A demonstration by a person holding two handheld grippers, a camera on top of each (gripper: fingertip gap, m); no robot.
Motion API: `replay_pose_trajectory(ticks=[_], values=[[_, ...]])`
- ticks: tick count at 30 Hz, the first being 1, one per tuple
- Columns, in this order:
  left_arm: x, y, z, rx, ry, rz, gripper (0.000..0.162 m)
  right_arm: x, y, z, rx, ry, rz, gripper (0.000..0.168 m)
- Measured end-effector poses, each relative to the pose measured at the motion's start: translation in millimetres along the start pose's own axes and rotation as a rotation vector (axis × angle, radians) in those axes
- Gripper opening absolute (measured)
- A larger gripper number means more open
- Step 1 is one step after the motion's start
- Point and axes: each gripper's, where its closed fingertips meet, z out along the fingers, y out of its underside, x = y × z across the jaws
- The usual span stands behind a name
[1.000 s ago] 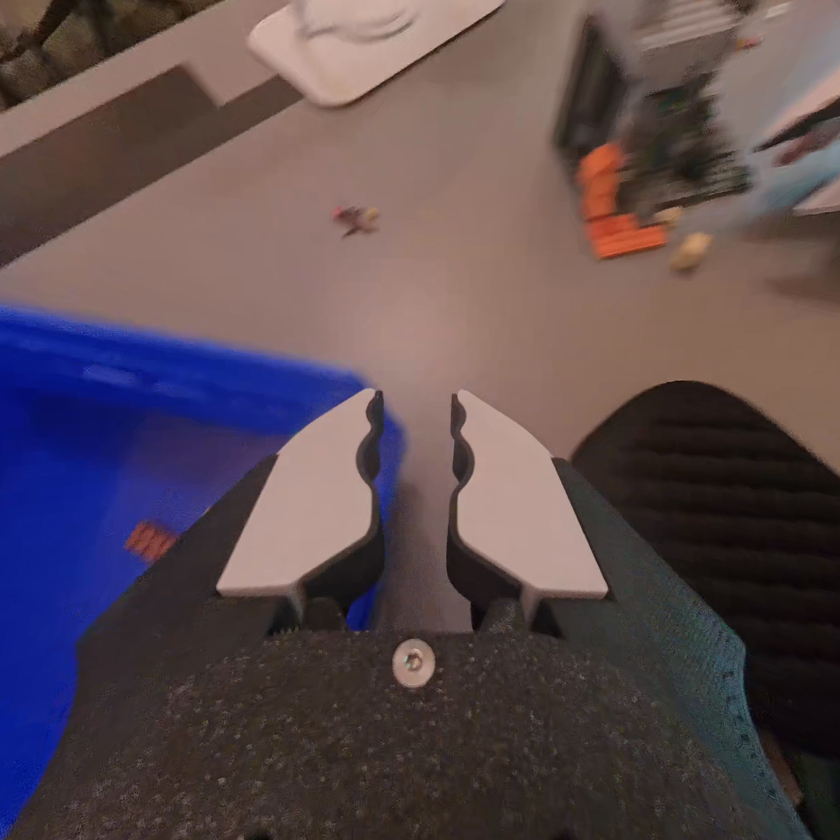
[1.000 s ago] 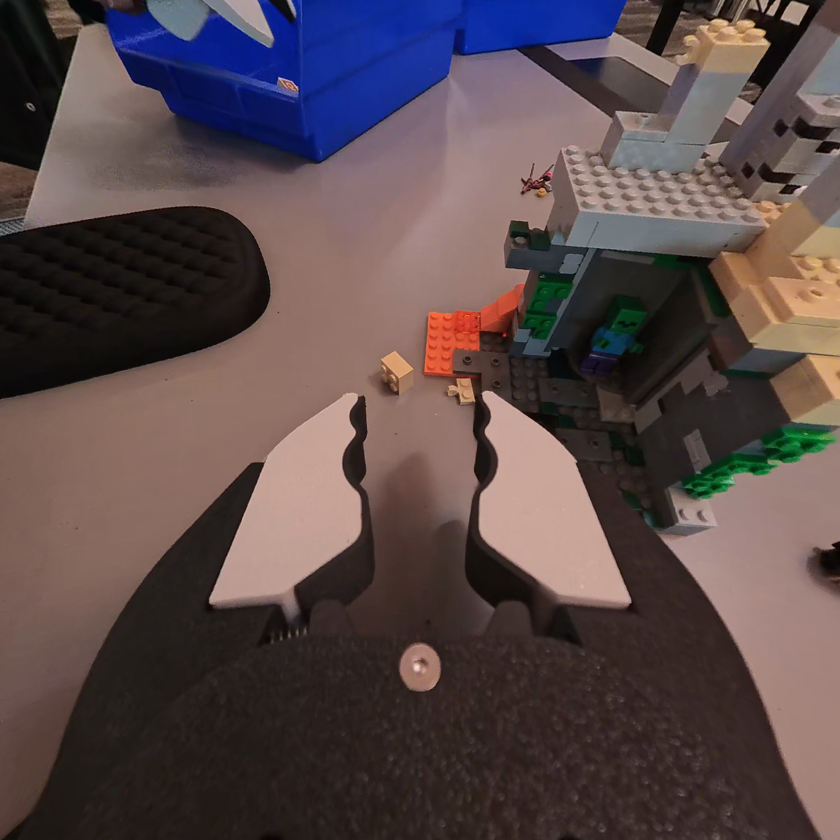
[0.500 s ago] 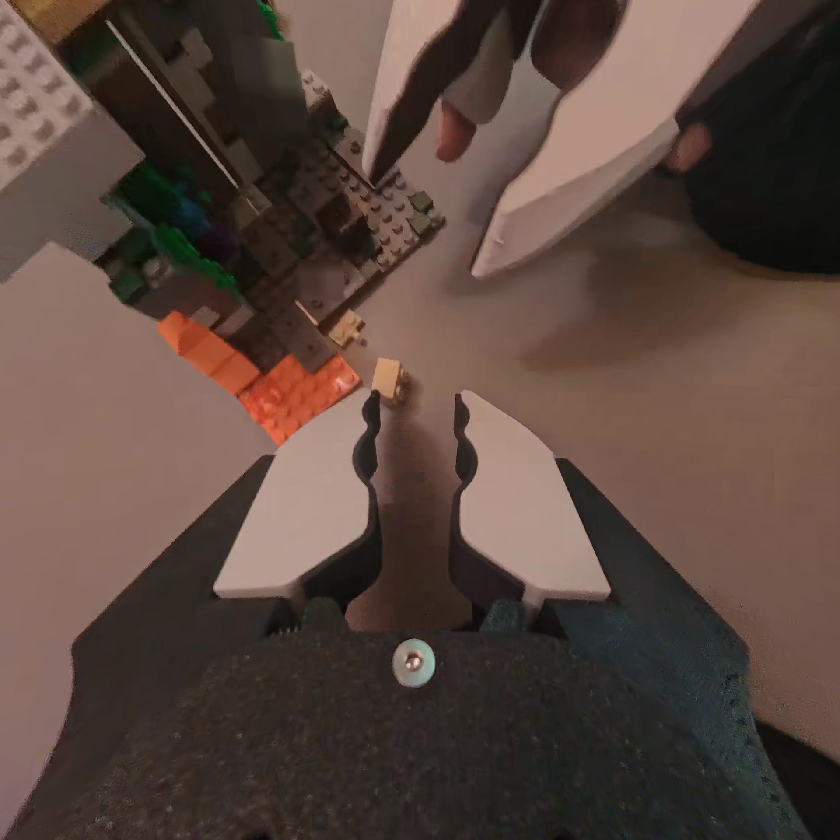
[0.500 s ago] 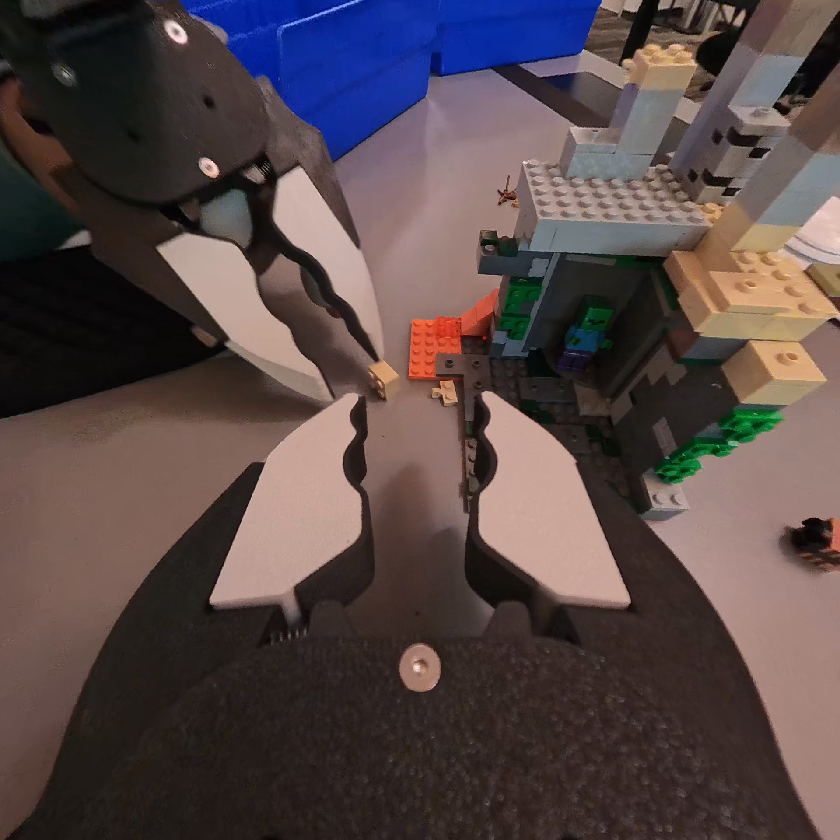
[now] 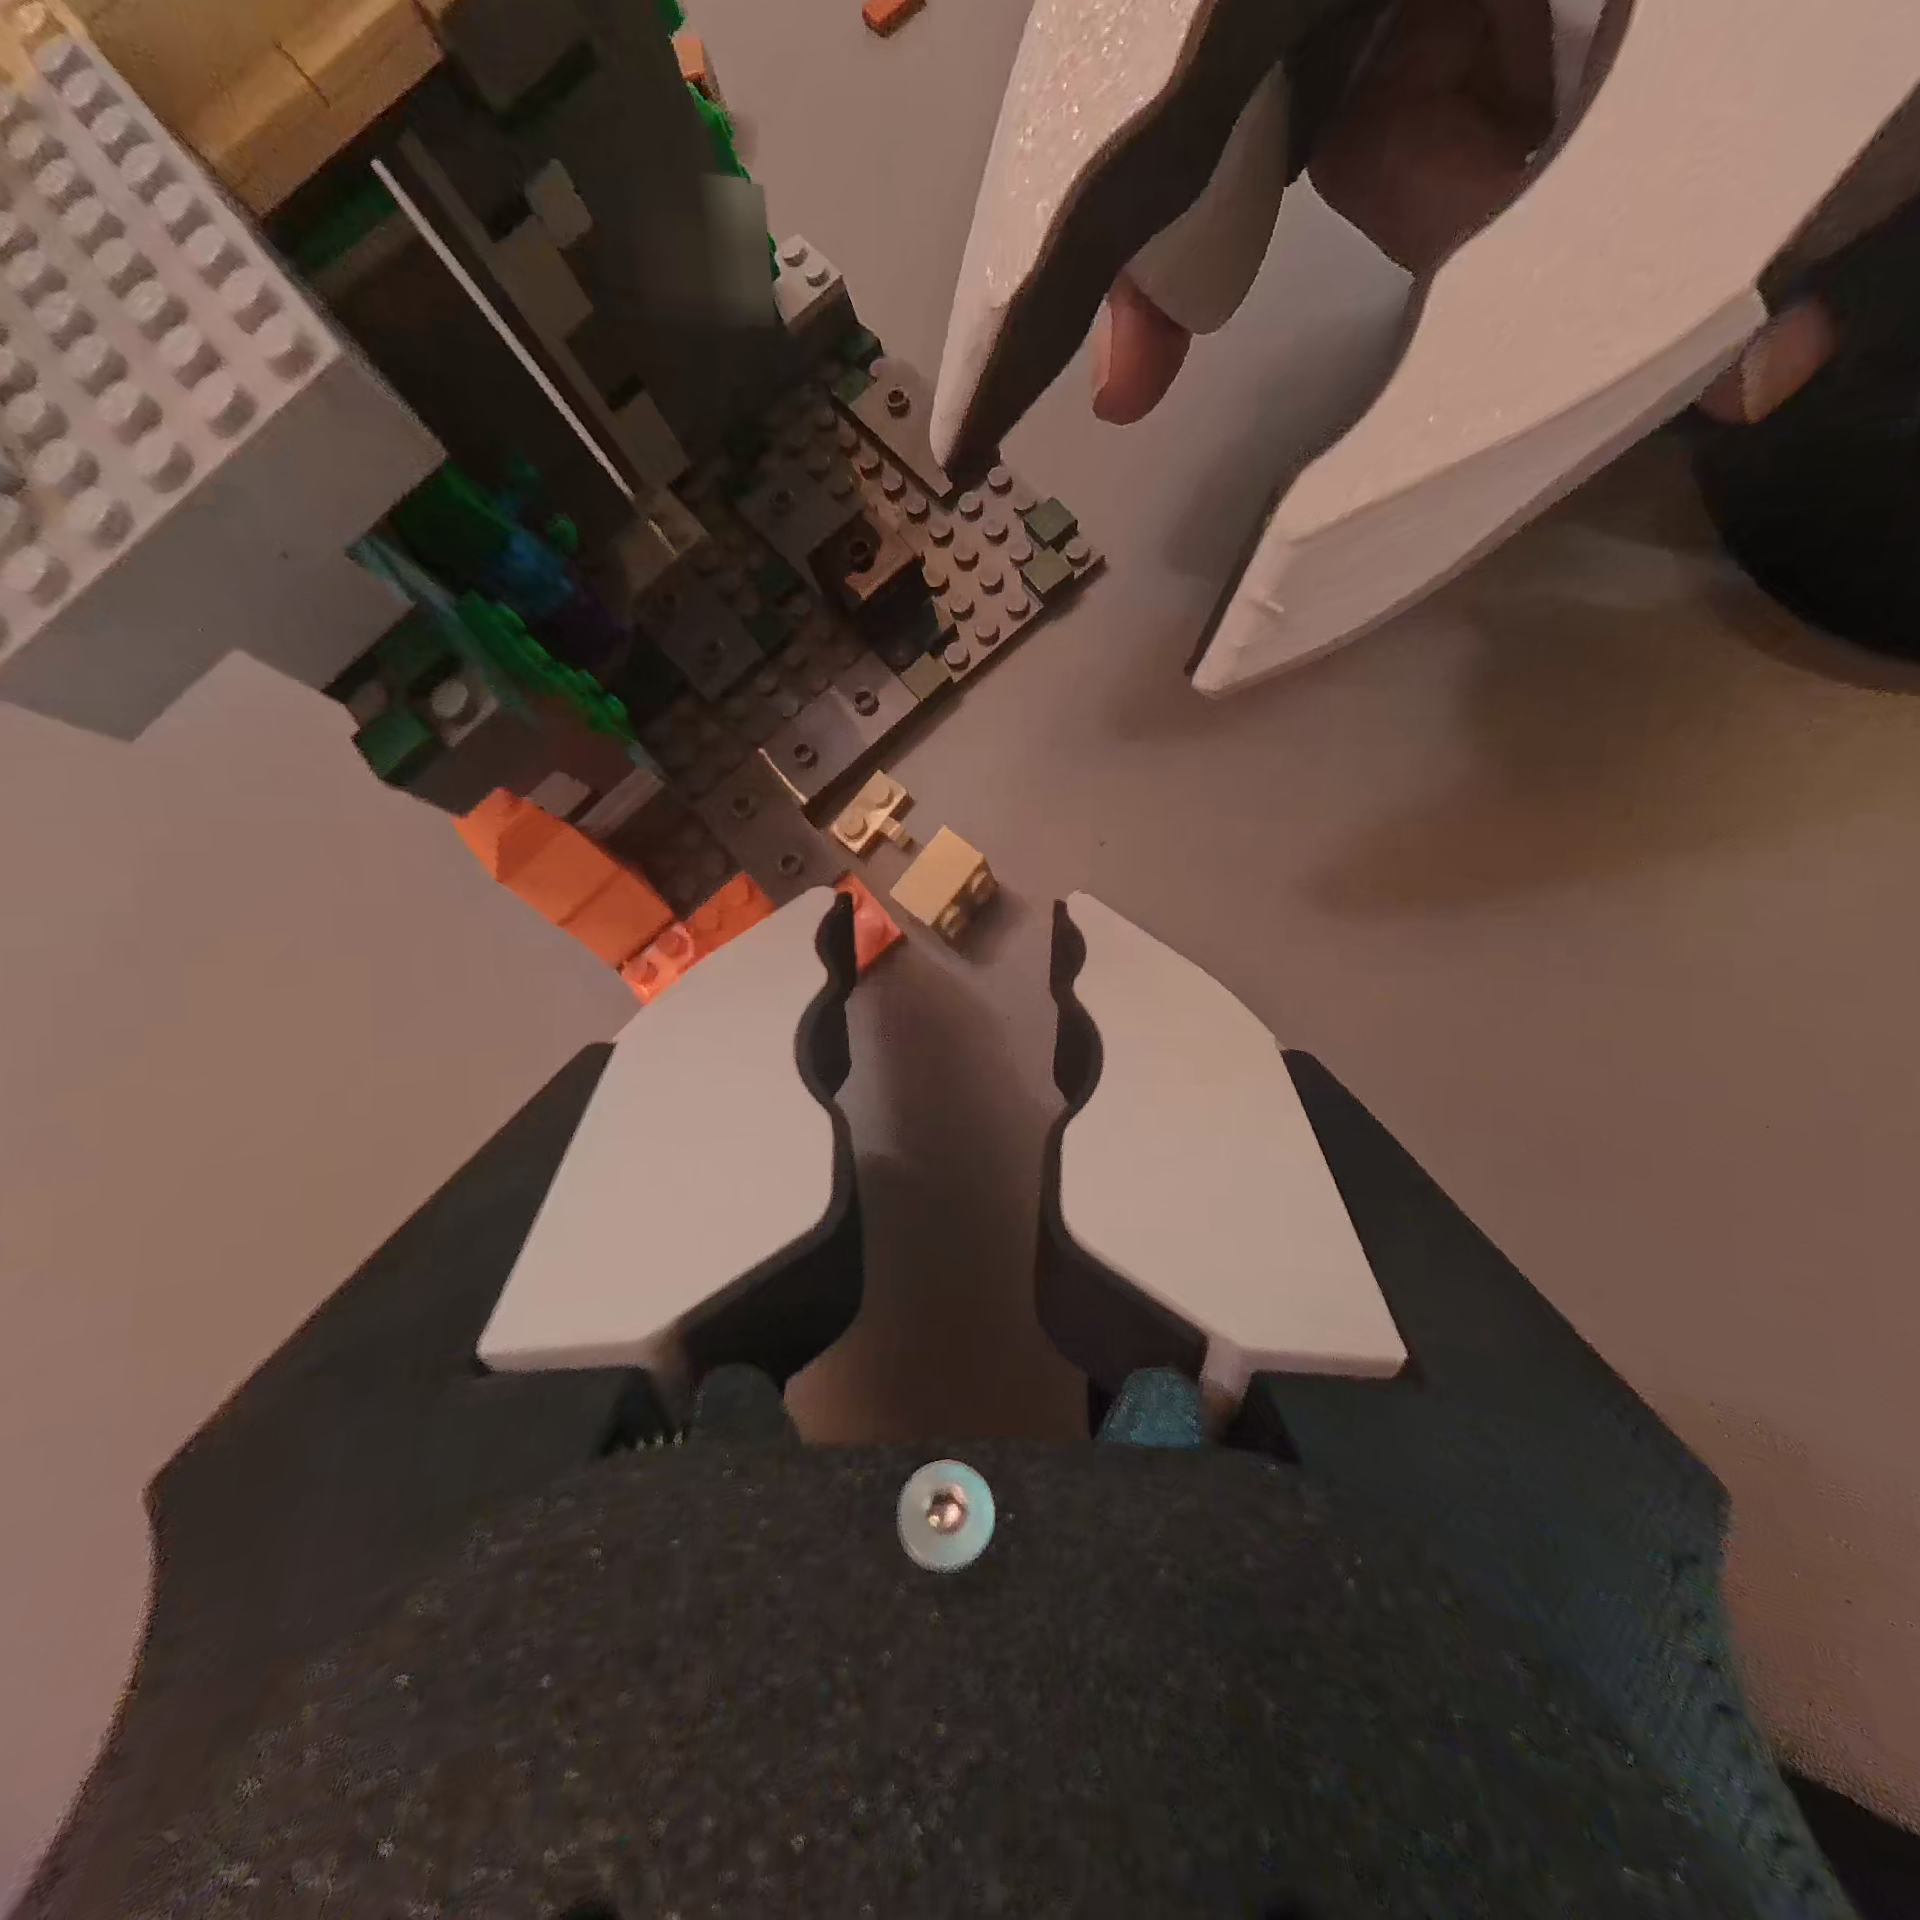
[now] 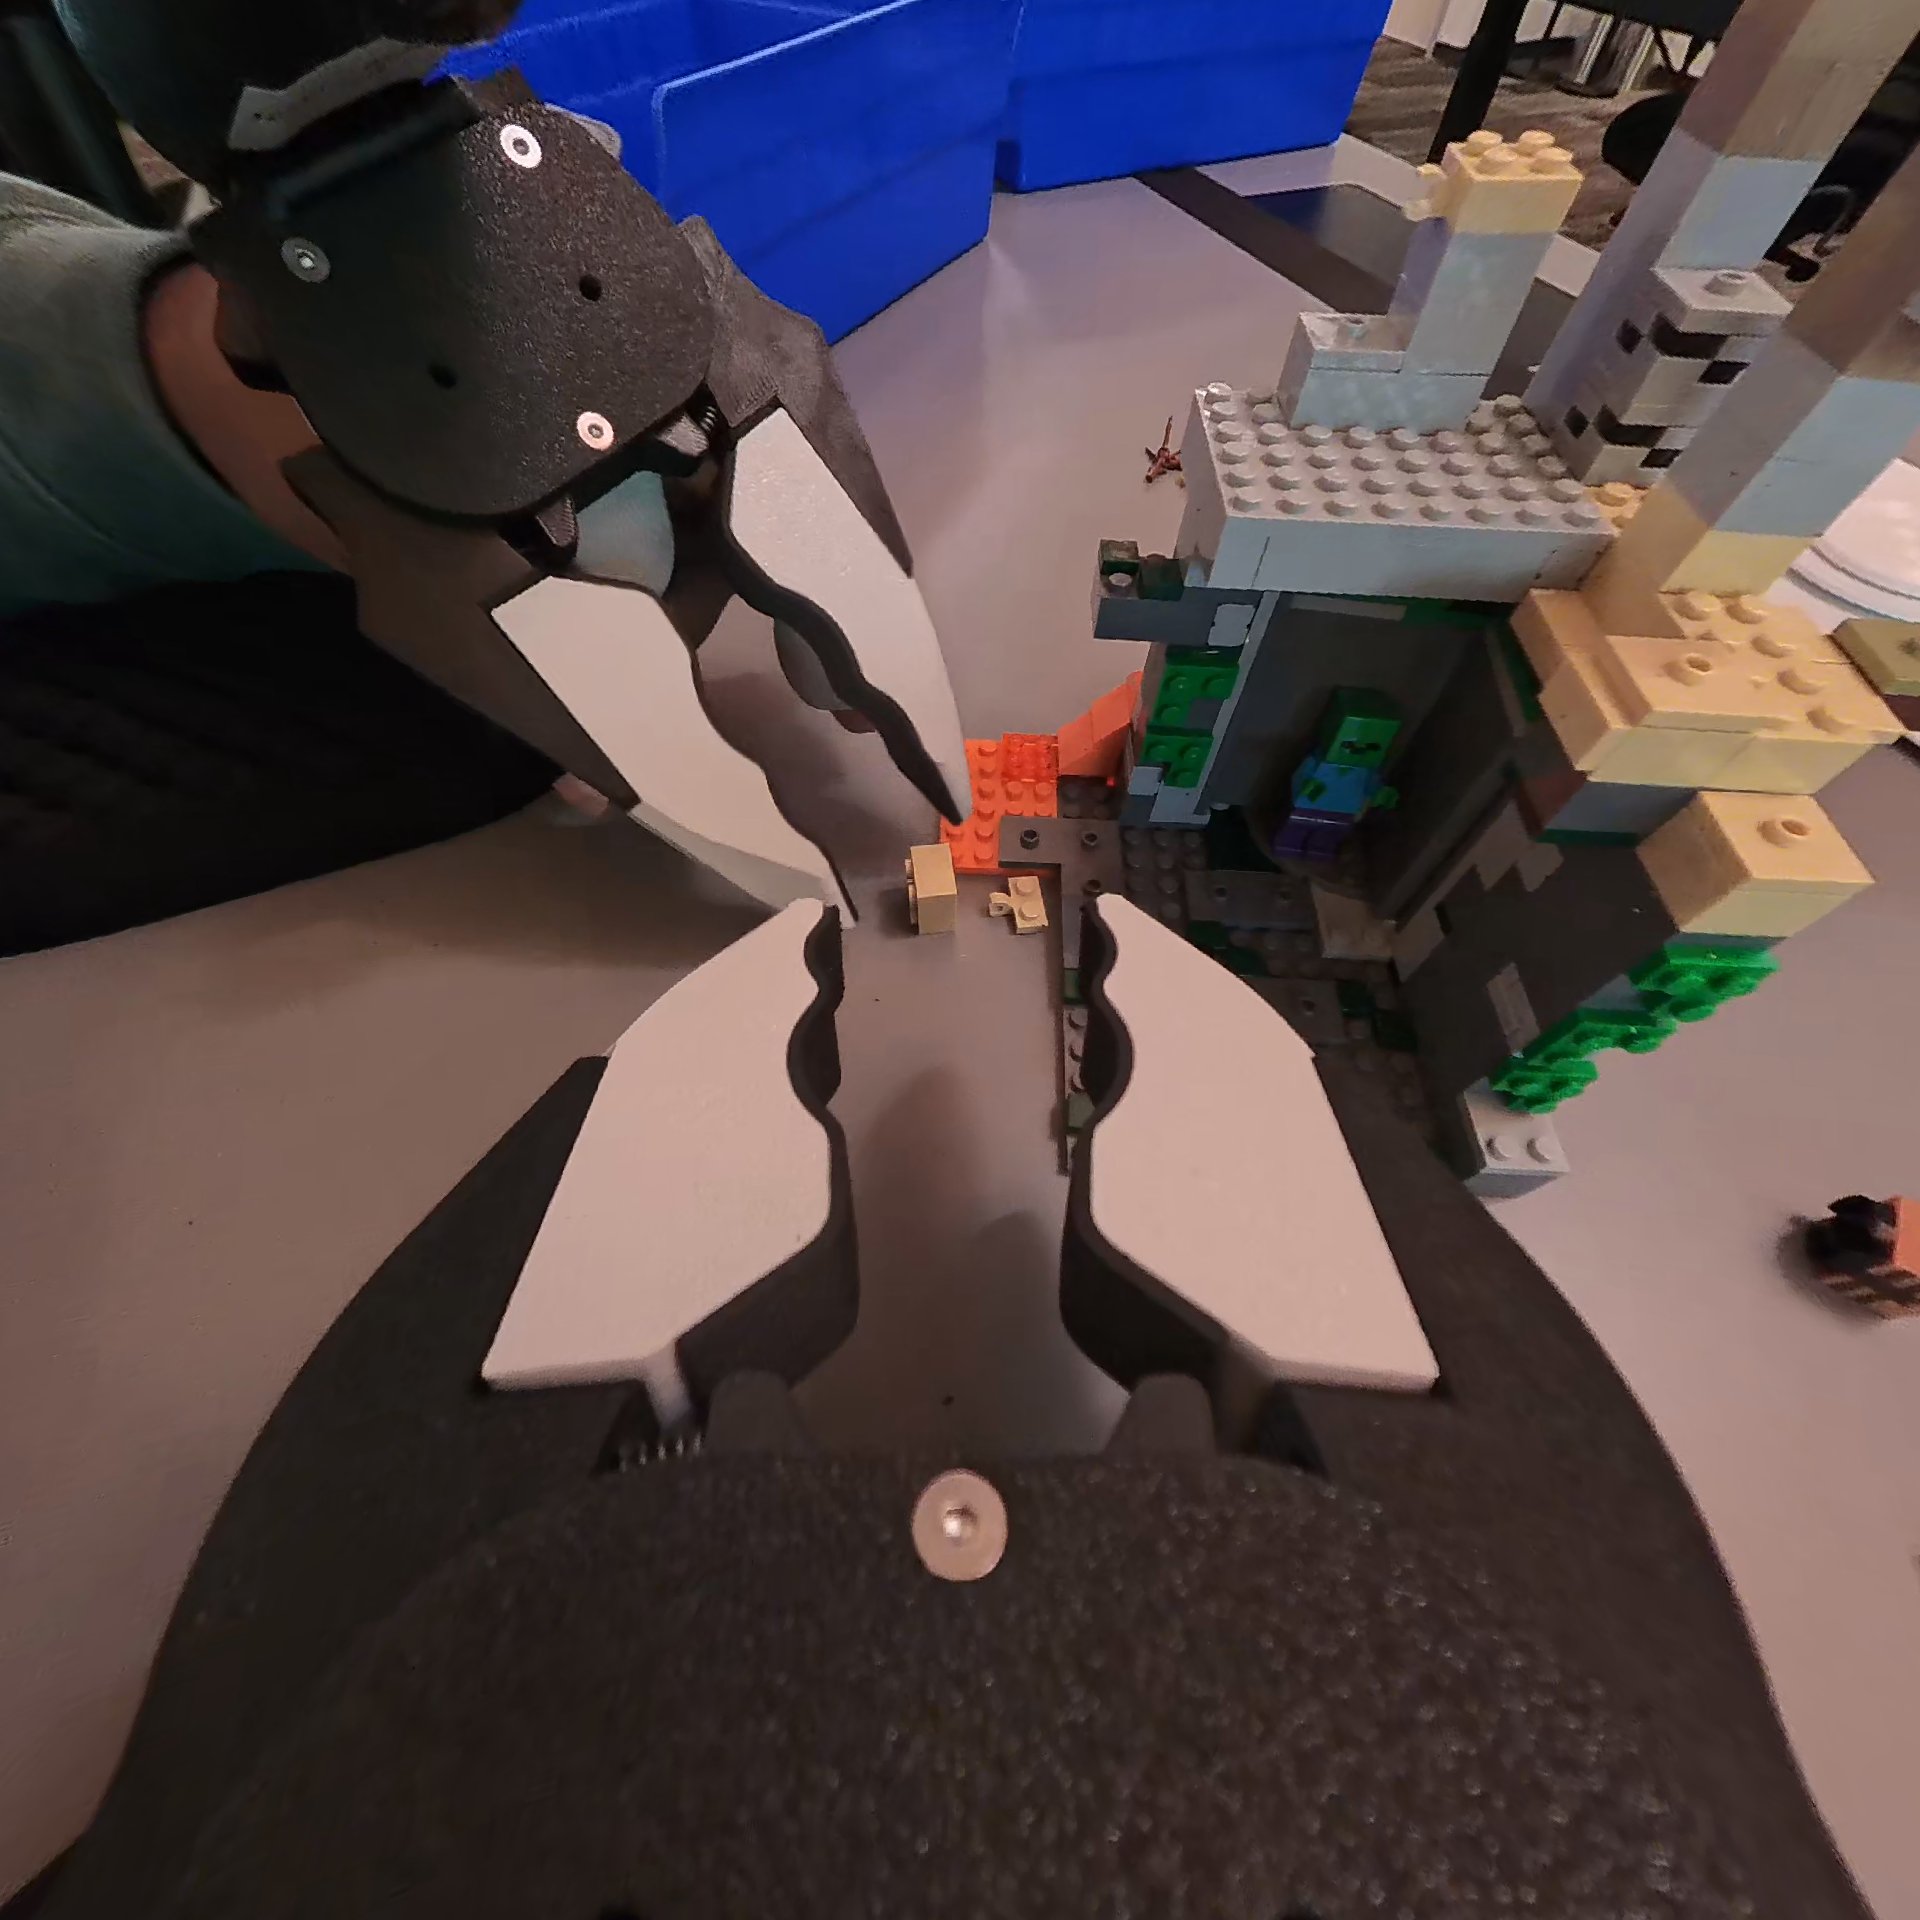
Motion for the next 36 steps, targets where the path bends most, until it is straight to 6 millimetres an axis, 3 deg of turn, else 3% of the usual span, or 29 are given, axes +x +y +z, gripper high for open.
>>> replay_pose_trajectory(ticks=[2,4,5,9,14,20,23,26,29,32,36], values=[[-0.4,-1.1,7.3,0.000,0.009,0.017,0.035,0.2,-0.1,-0.4,0.000,0.002,-0.002,0.043],[2.0,-1.4,11.1,-0.003,0.034,0.021,0.018,1.0,-0.2,-1.0,0.001,0.008,-0.004,0.043],[0.2,-1.0,10.2,-0.012,0.020,0.026,0.018,1.6,-0.1,-1.4,0.001,0.011,-0.004,0.043],[-3.2,-3.8,-14.5,0.015,-0.010,0.023,0.017,2.5,-0.9,-2.3,0.005,0.014,-0.002,0.042],[-45.3,17.1,-93.9,0.023,-0.201,-0.113,0.018,0.2,-0.2,-0.7,0.001,0.000,-0.001,0.042],[-115.2,70.0,-206.5,0.047,-0.516,-0.334,0.018,-5.0,2.9,3.4,-0.019,-0.023,0.002,0.041],[-144.0,106.9,-244.0,0.033,-0.630,-0.455,0.018,-4.9,2.9,3.3,-0.021,-0.017,0.000,0.041],[-162.8,155.4,-252.1,-0.073,-0.695,-0.548,0.018,-4.0,2.4,2.6,-0.017,-0.013,0.006,0.041],[-163.6,183.9,-238.2,-0.128,-0.653,-0.636,0.025,-2.7,2.3,2.2,-0.014,-0.008,0.012,0.041],[-165.5,185.4,-229.7,-0.138,-0.680,-0.603,0.046,-2.0,3.2,2.7,-0.017,-0.006,0.016,0.041],[-168.1,157.9,-226.3,-0.073,-0.702,-0.539,0.052,-2.0,5.1,3.9,-0.024,-0.007,0.017,0.041]])
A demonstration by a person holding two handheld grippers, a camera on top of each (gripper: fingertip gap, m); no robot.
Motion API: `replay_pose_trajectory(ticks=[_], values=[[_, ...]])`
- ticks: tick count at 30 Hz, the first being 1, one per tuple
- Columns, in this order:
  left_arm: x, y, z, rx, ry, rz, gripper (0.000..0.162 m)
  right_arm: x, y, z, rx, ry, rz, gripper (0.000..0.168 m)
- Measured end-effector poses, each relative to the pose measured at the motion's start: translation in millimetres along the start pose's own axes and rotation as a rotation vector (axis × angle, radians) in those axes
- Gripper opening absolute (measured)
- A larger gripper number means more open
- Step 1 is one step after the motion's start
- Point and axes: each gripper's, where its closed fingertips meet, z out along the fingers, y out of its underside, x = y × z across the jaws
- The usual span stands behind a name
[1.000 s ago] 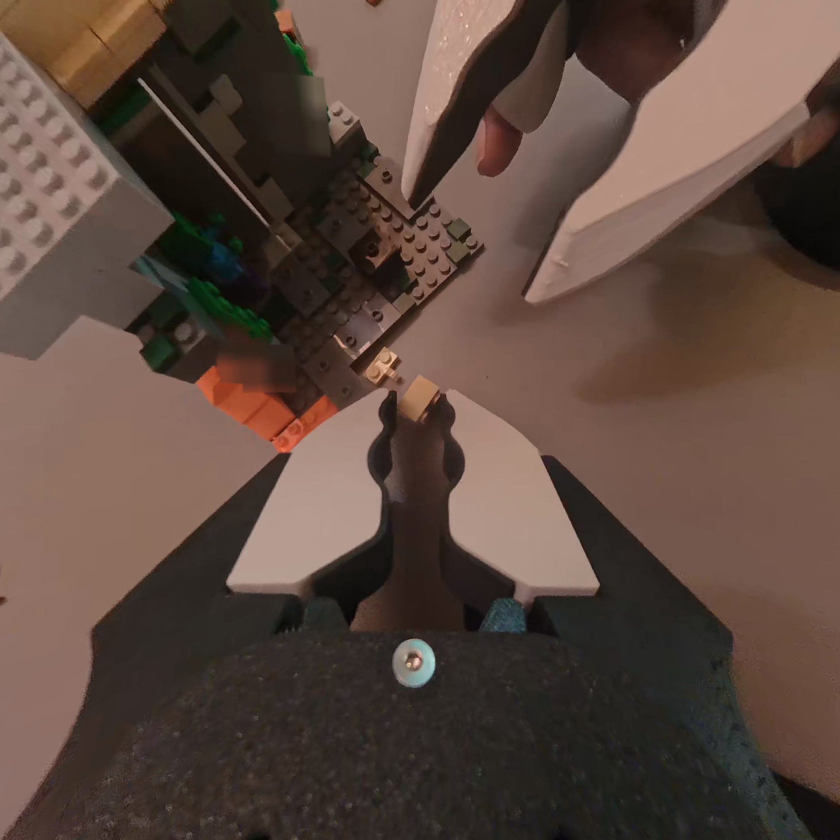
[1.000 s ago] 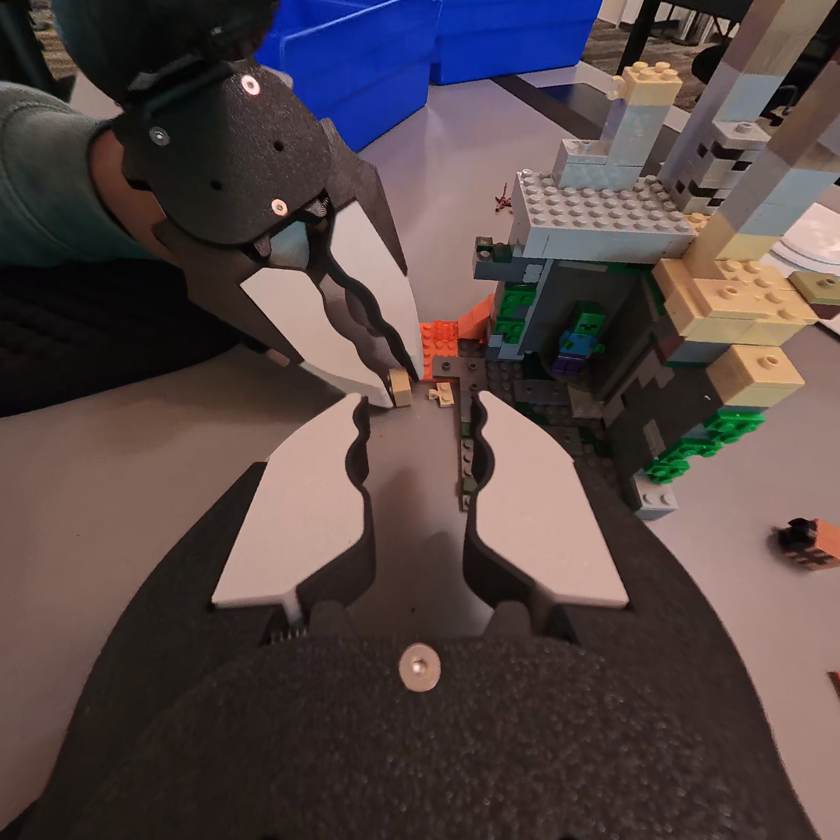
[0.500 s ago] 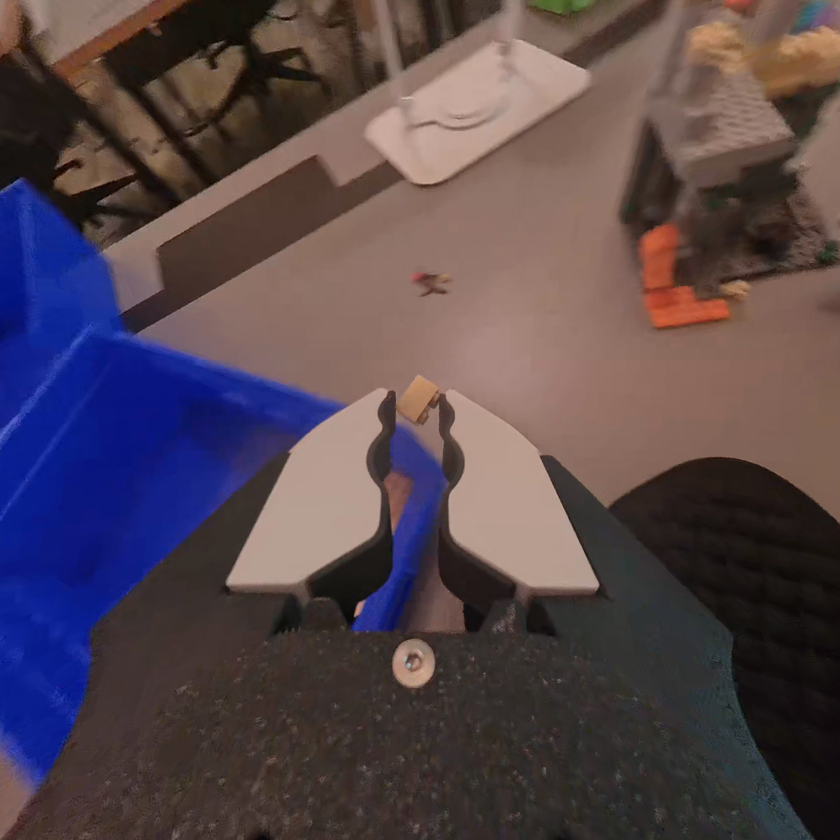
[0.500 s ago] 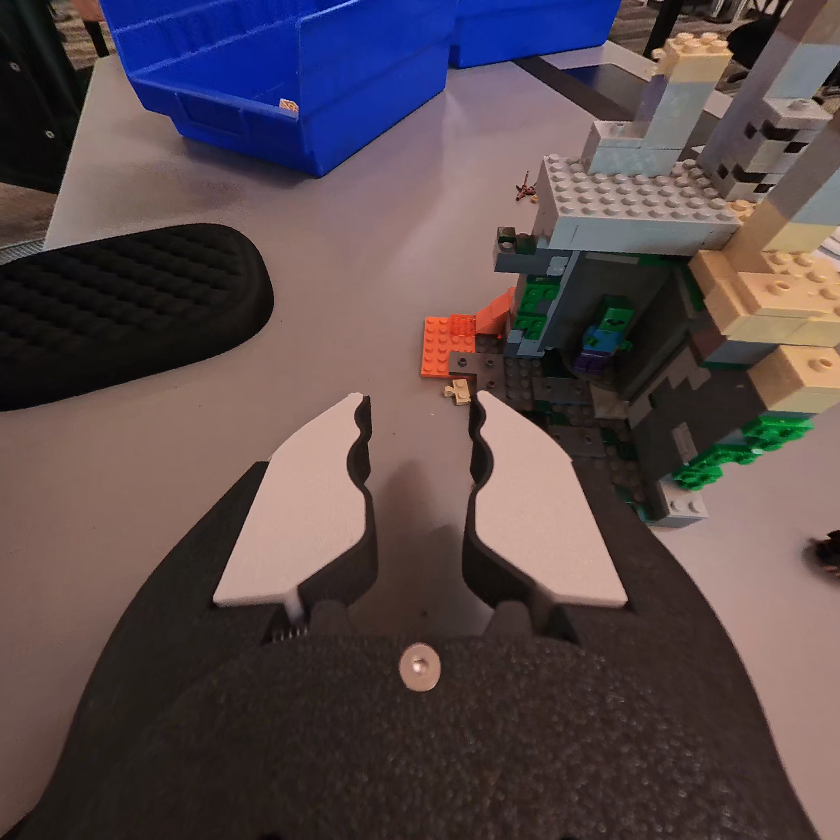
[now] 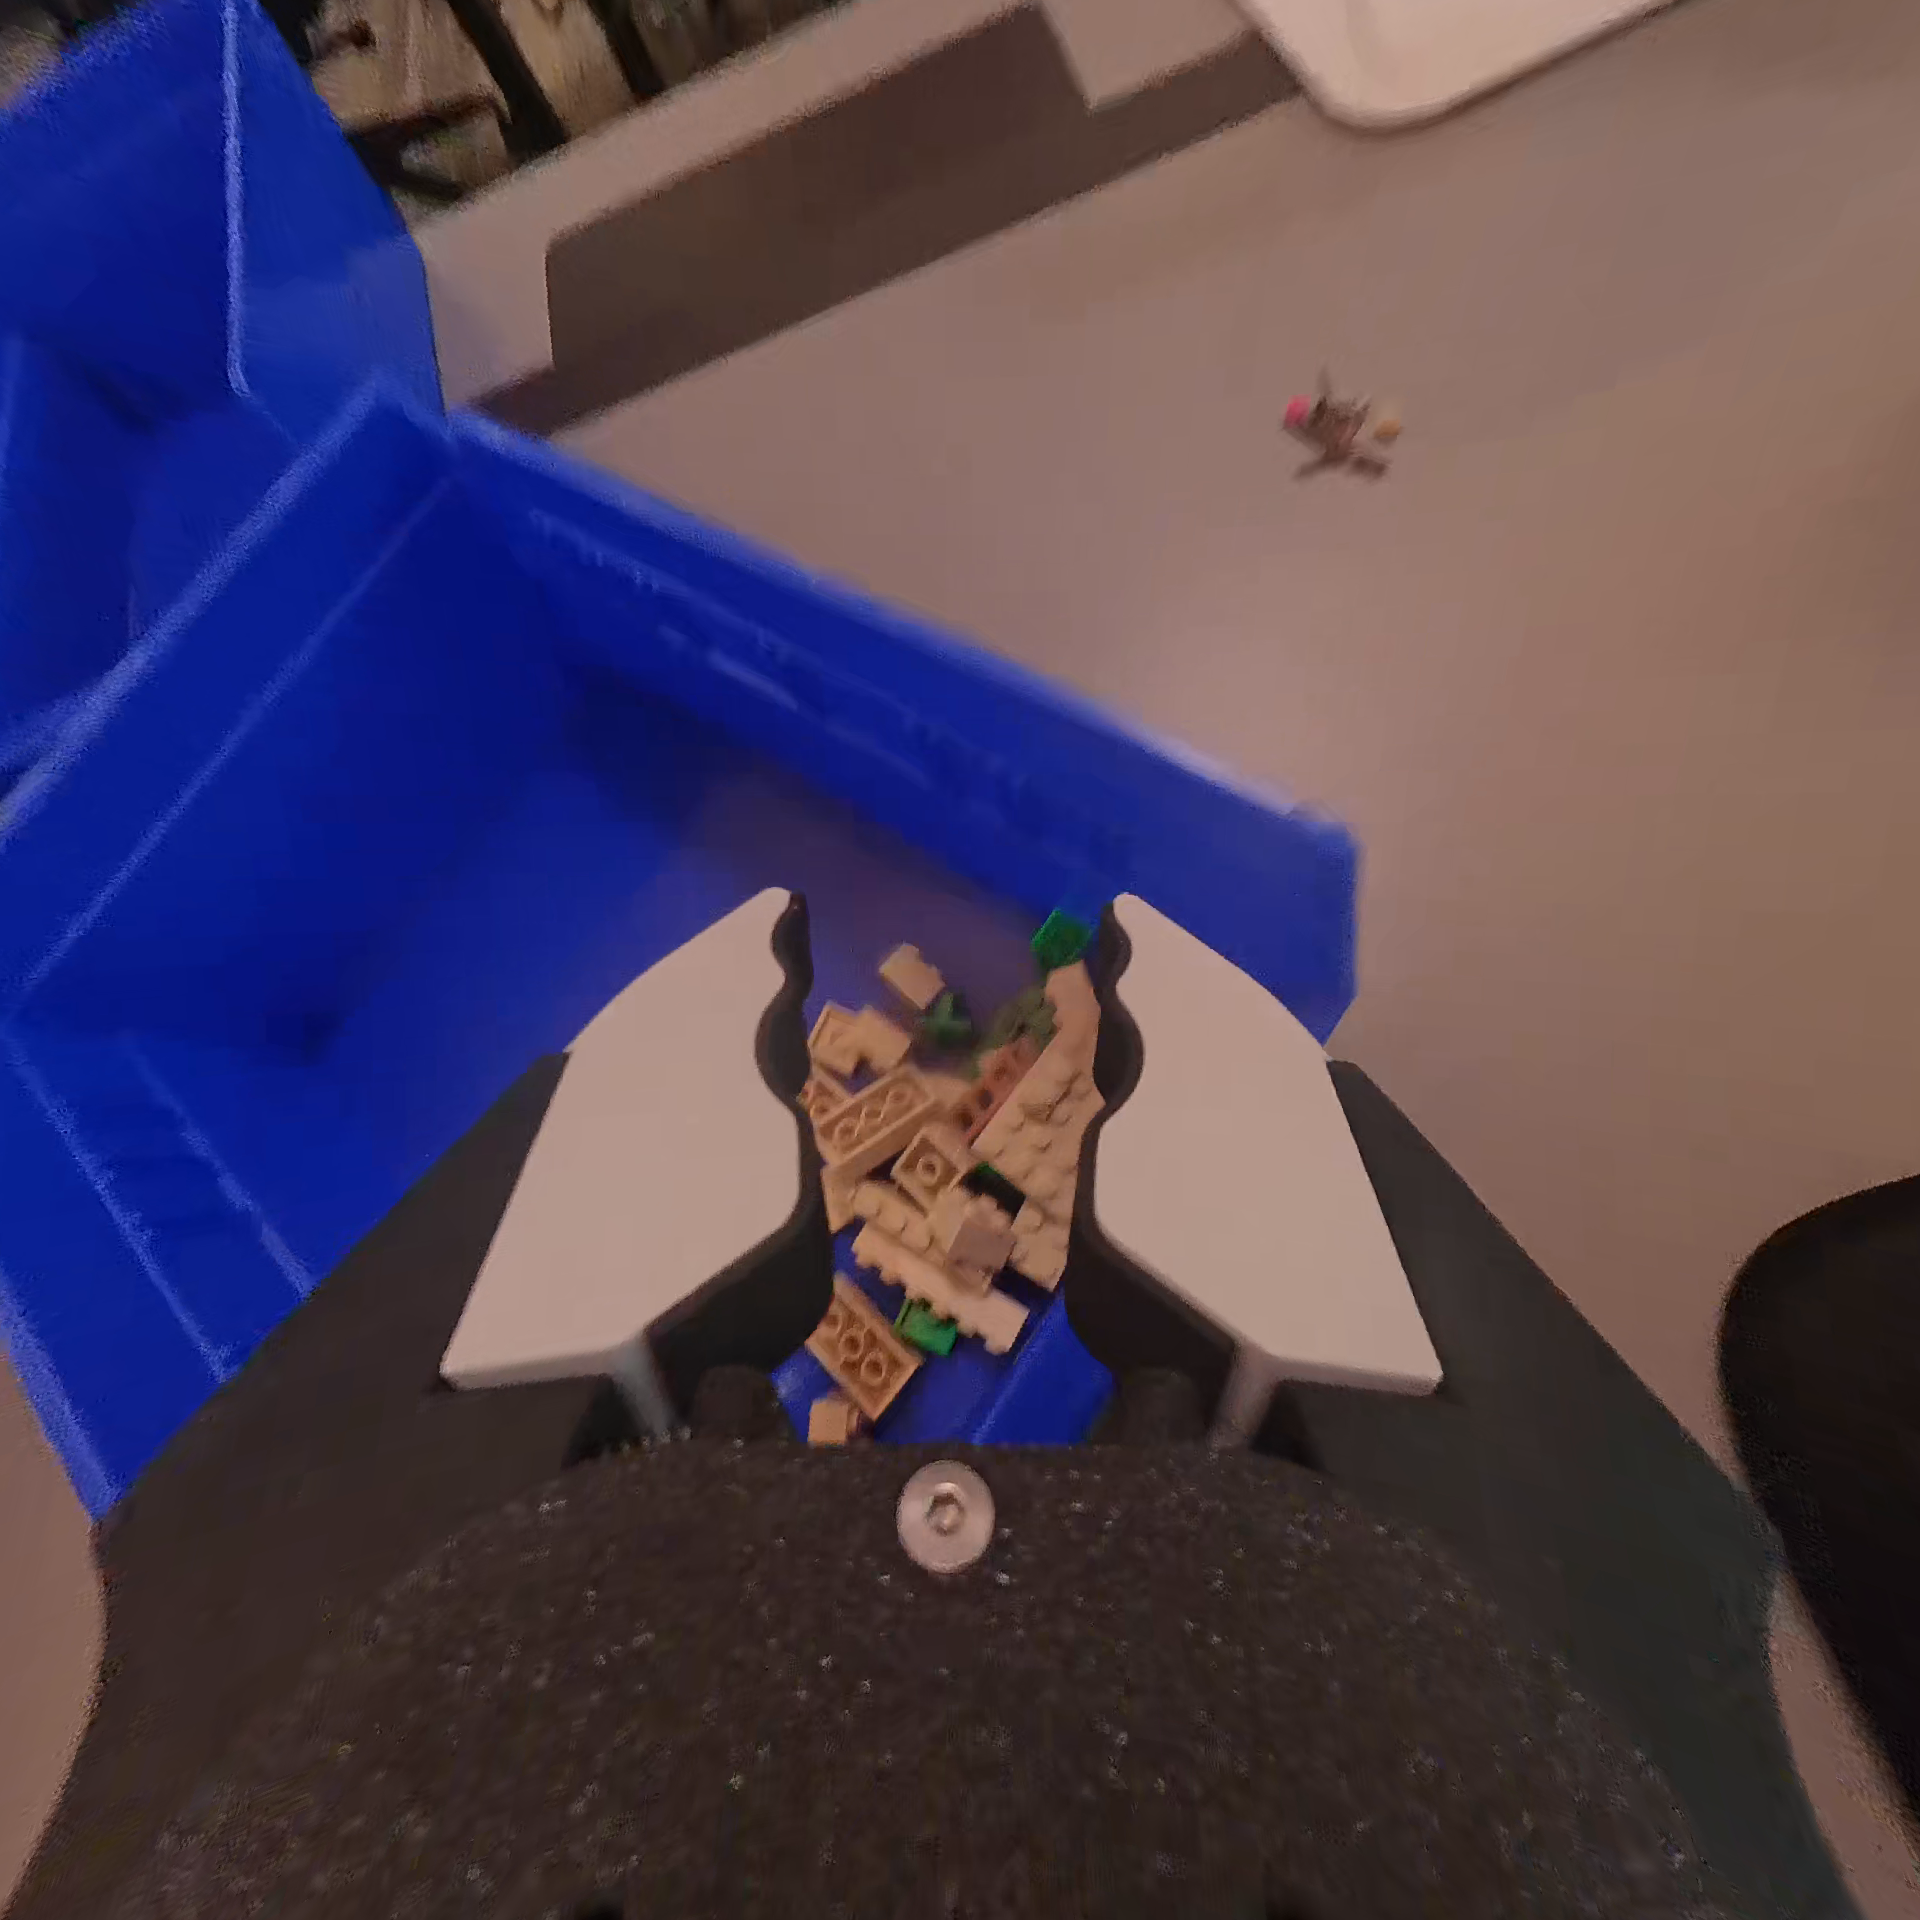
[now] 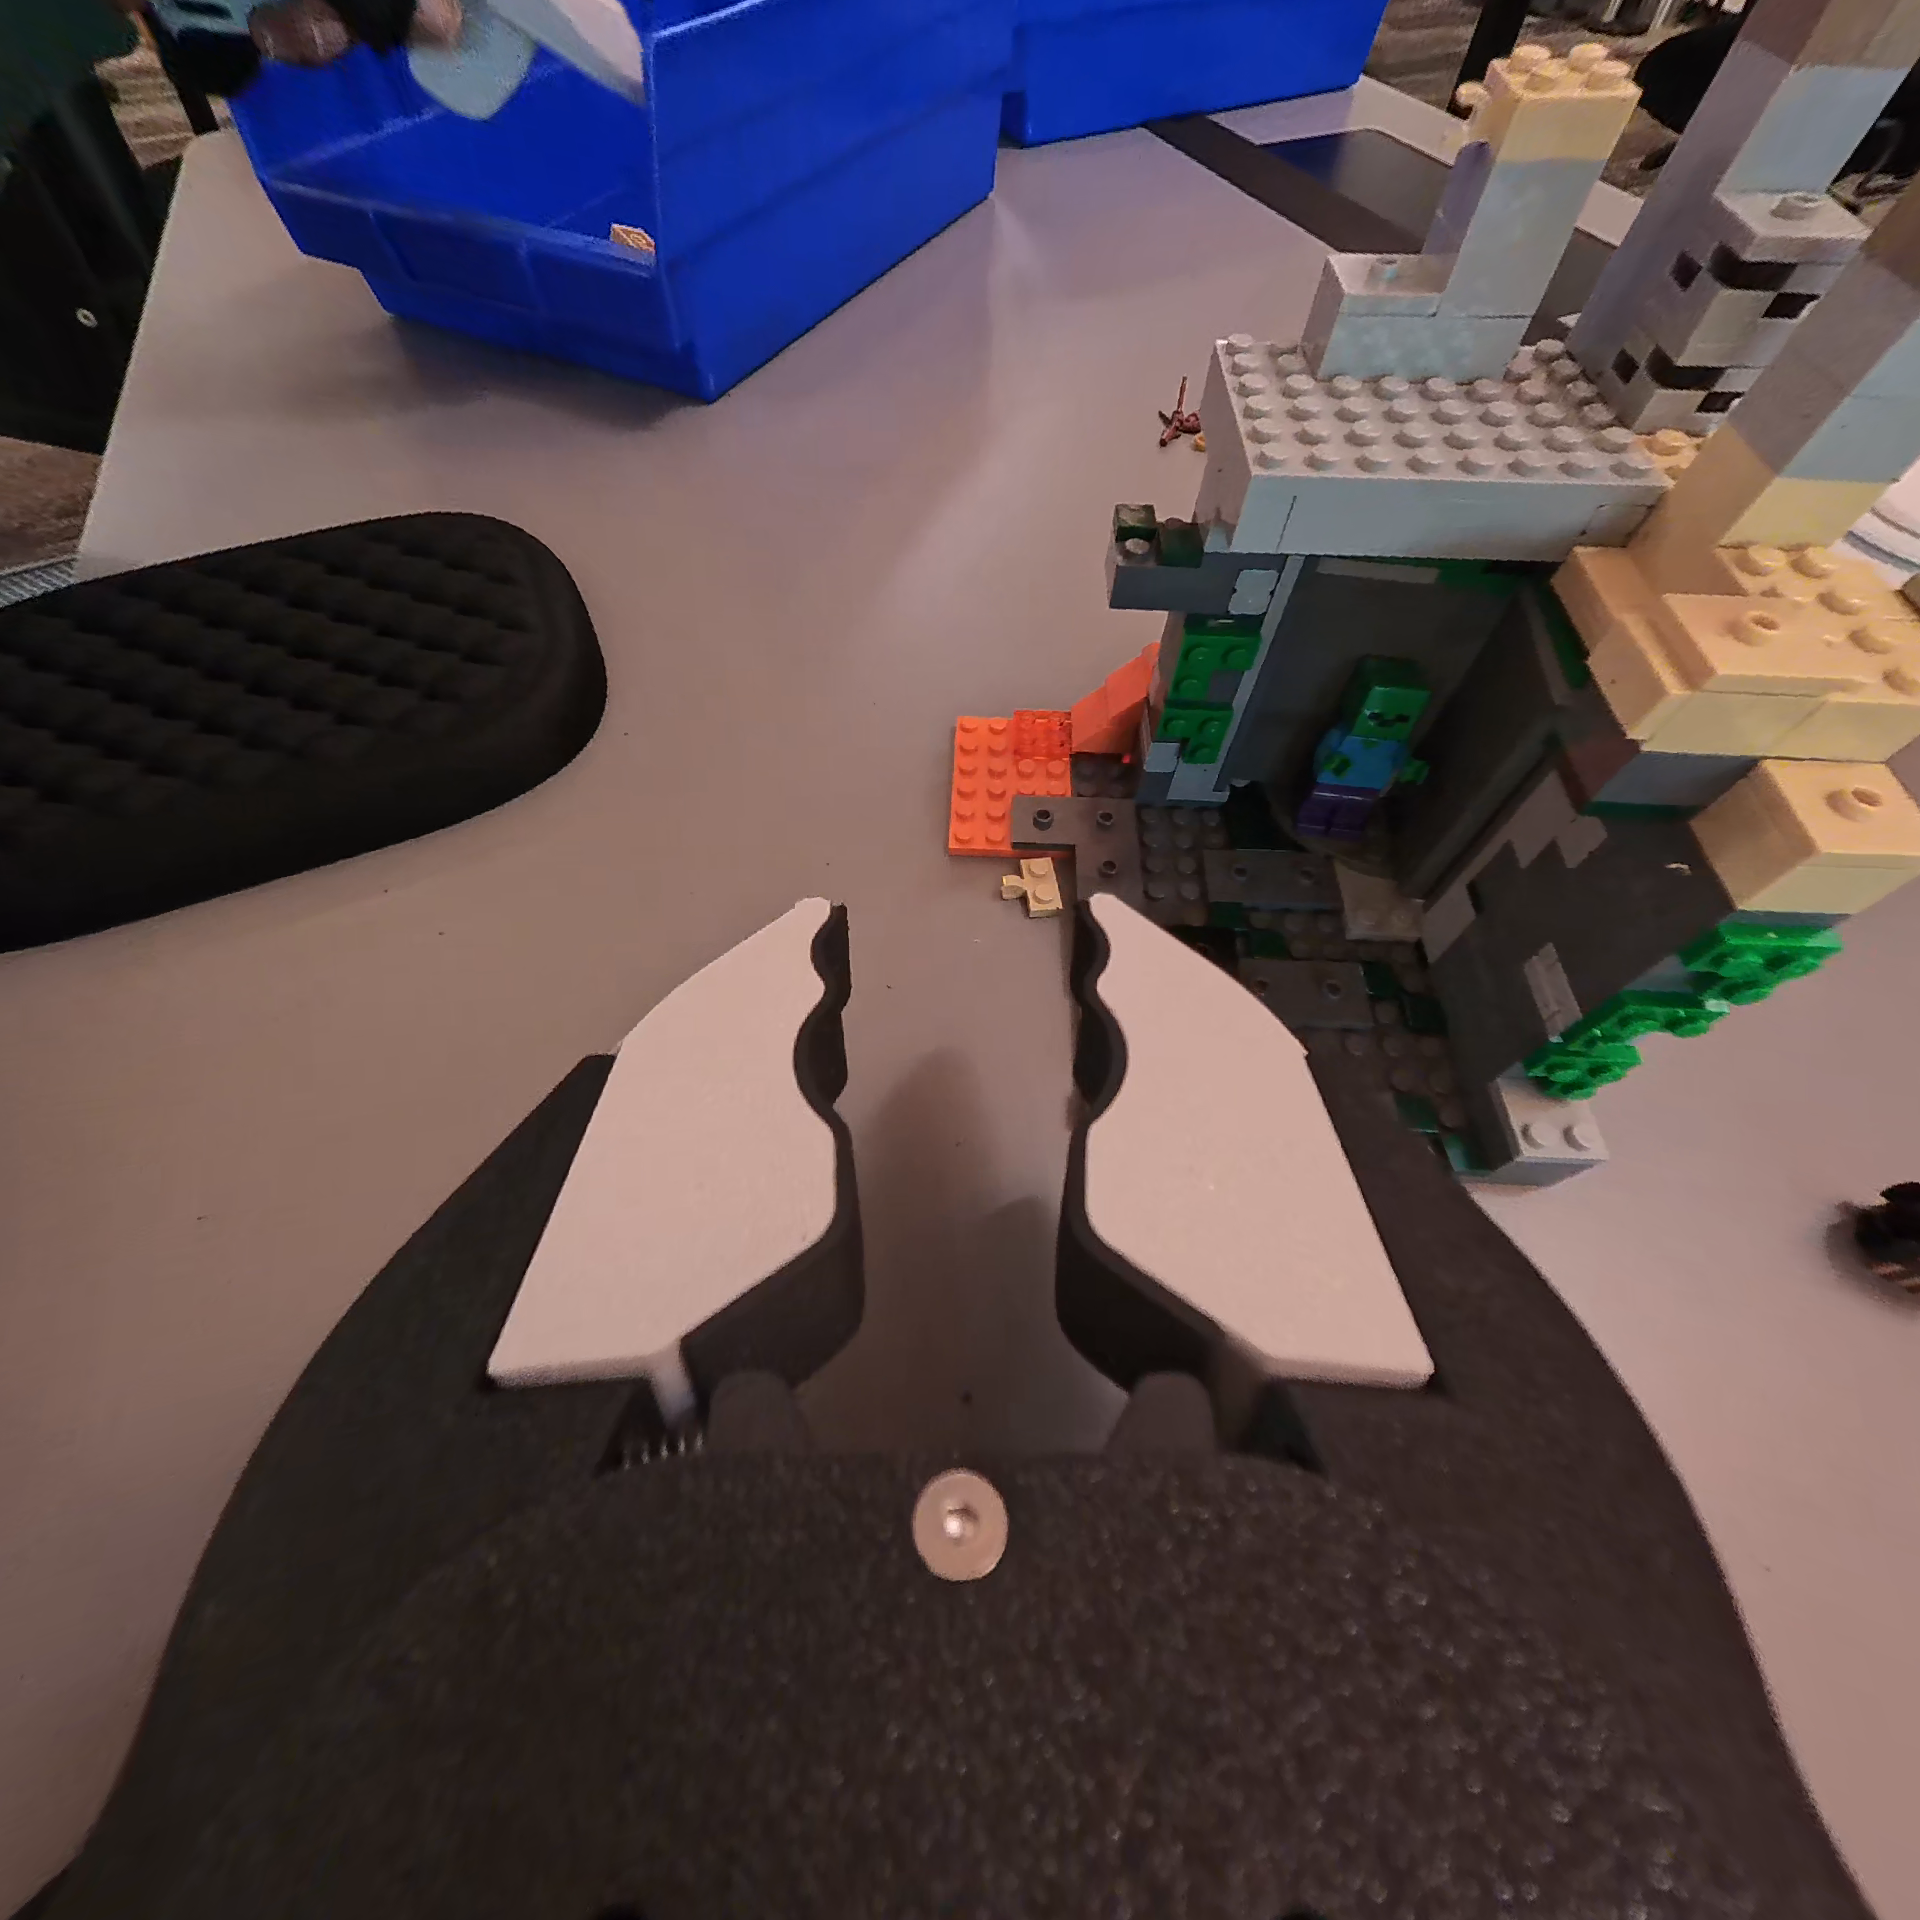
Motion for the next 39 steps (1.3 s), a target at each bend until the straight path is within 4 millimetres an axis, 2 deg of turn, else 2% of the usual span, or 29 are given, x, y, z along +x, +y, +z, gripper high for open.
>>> replay_pose_trajectory(ticks=[2,4,6,8,10,13,15,18,21,25,34,39], values=[[16.2,-24.1,-9.1,0.089,0.036,0.022,0.046,0.3,0.1,0.0,0.000,0.002,-0.001,0.041],[45.7,-46.3,-17.5,0.157,0.120,0.059,0.045,0.8,0.1,0.1,0.000,0.003,0.002,0.041],[88.5,-61.6,-22.1,0.195,0.248,0.115,0.045,1.2,0.9,0.4,-0.003,0.004,0.002,0.041],[135.0,-68.7,-21.6,0.207,0.365,0.184,0.045,1.7,1.2,0.1,-0.005,0.008,-0.001,0.040],[184.7,-67.9,-18.3,0.199,0.497,0.271,0.044,2.5,0.8,-0.6,-0.004,0.013,-0.003,0.041],[250.2,-56.3,-8.6,0.151,0.656,0.394,0.037,3.7,-0.2,-2.0,0.001,0.016,0.000,0.040],[283.0,-48.2,1.4,0.122,0.710,0.476,0.034,4.5,-1.1,-3.2,0.005,0.018,0.000,0.040],[313.9,-37.5,21.2,0.055,0.740,0.555,0.035,5.5,-2.8,-5.1,0.013,0.022,-0.002,0.040],[329.9,-32.8,36.8,-0.002,0.769,0.568,0.036,6.7,-4.0,-7.1,0.020,0.026,-0.003,0.039],[332.9,-37.2,52.9,-0.015,0.749,0.554,0.033,8.4,-6.1,-9.2,0.030,0.027,0.001,0.039],[332.6,-37.9,57.6,-0.018,0.698,0.597,0.007,6.8,-4.6,-7.9,0.015,0.027,-0.012,0.038],[331.4,-31.6,46.9,-0.025,0.734,0.587,0.001,9.2,-5.8,-9.4,0.027,0.030,0.006,0.038]])
